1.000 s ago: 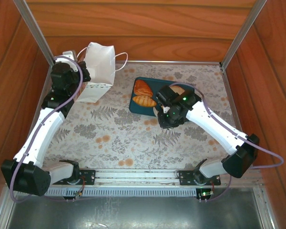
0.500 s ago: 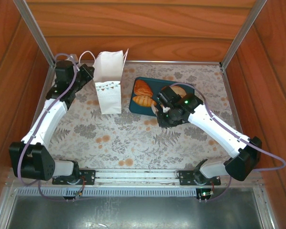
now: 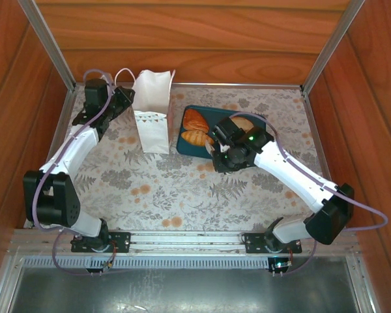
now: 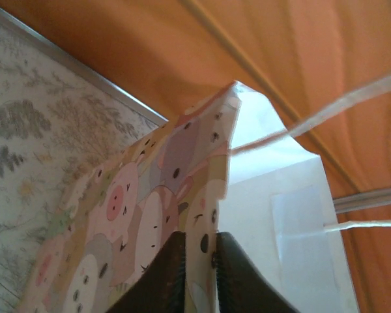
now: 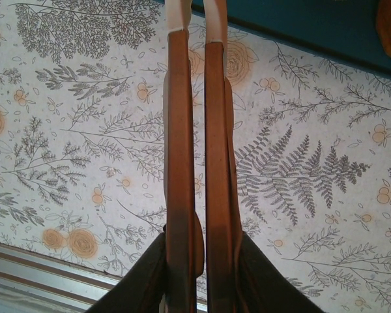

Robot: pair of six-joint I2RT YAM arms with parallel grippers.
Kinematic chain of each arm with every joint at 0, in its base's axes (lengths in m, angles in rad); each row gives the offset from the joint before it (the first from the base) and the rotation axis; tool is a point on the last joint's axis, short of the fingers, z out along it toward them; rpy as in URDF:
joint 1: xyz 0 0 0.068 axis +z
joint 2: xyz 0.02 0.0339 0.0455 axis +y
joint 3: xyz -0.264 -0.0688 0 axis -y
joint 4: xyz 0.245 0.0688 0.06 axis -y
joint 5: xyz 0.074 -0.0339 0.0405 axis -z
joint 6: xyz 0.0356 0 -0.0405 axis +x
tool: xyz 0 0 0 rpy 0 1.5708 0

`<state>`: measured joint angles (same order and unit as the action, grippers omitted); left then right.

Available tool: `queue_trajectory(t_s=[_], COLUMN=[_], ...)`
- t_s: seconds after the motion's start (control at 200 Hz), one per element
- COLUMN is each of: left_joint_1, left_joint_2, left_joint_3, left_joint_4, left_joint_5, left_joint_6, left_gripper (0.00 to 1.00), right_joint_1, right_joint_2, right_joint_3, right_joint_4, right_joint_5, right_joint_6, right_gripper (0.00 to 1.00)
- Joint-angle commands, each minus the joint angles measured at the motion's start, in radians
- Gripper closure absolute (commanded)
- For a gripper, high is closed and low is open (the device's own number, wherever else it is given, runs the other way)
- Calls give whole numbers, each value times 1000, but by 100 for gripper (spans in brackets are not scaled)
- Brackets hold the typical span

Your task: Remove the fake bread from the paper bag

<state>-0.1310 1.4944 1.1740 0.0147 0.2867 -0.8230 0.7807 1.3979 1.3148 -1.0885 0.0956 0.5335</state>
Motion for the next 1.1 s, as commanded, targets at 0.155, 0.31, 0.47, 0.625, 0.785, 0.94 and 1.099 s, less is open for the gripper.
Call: queue_trajectory(t_s=[0.155, 0.31, 0.47, 0.625, 0.785, 0.94, 1.099], left_joint_1=[5, 6, 6, 5, 5, 3, 3], left_joint_2=[-75, -134, -237, -376, -527, -661, -741], left_joint_3=[-15, -28, -45, -125, -209, -235, -270], left_joint_4=[-11, -32, -131, -177, -218, -278, -293], left_joint_5=[-16, -20, -60, -84, -108, -166, -206], left_joint_6=[8, 18, 53, 52, 49, 112, 165], left_gripper=[0, 0, 0, 0, 0, 0, 0], right_joint_1=[6, 6, 18, 73, 146, 244, 321], right_joint_2=[7, 7, -25, -76, -102, -115, -102], right_joint_3=[-9, -8, -64, -162, -268, -348, -432], right_joint_4=[38, 44, 83, 136, 177, 233, 352], right_joint_5=[4, -2, -19, 11, 98, 189, 247], right_joint_6=[-11, -22, -32, -14, 58, 122, 142], right_gripper=[75, 75, 76, 76, 76, 77, 74])
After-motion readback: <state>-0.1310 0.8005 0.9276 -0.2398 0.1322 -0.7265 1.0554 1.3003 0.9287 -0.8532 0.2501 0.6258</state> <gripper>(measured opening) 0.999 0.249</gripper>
